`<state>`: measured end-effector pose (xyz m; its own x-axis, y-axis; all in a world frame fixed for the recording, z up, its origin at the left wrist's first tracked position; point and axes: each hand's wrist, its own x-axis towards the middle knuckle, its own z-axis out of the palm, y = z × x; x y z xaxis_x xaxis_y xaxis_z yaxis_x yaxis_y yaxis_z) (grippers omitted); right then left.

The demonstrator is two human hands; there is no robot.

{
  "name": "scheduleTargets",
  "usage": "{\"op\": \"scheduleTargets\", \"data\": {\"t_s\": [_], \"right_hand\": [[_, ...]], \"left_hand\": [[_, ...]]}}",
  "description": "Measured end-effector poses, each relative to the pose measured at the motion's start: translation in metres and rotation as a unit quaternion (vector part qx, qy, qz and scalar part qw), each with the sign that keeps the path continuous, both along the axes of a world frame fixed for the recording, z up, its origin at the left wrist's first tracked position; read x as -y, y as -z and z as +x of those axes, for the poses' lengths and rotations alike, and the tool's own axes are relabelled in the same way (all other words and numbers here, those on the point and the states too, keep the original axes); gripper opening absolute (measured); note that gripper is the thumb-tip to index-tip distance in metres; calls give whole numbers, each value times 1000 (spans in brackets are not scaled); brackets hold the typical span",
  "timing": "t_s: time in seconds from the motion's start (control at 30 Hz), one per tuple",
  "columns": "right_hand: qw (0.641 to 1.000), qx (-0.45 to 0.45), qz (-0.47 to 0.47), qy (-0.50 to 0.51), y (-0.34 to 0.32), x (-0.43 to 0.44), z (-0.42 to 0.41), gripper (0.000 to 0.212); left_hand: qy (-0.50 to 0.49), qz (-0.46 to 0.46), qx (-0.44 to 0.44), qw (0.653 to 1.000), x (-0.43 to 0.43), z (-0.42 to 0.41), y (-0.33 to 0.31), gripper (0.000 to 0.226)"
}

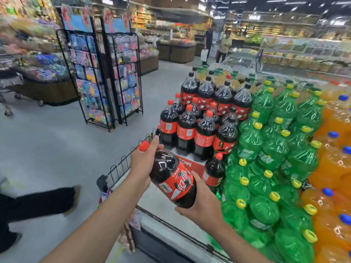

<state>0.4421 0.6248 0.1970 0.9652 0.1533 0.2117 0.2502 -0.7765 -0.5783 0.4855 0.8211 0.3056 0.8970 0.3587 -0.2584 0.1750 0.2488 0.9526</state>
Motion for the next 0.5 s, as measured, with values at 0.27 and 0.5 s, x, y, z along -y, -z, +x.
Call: {"op": "scheduleTargets", "data": {"t_s": [0.27,0.5], "right_hand": [[993,-19,61,96,8,-41,51,121],[975,-43,103,195,19,-82,78,119]], "left_hand": [[206,23,74,976,-36,90,7,24],[403,139,53,903,-67,154,4,26]]}}
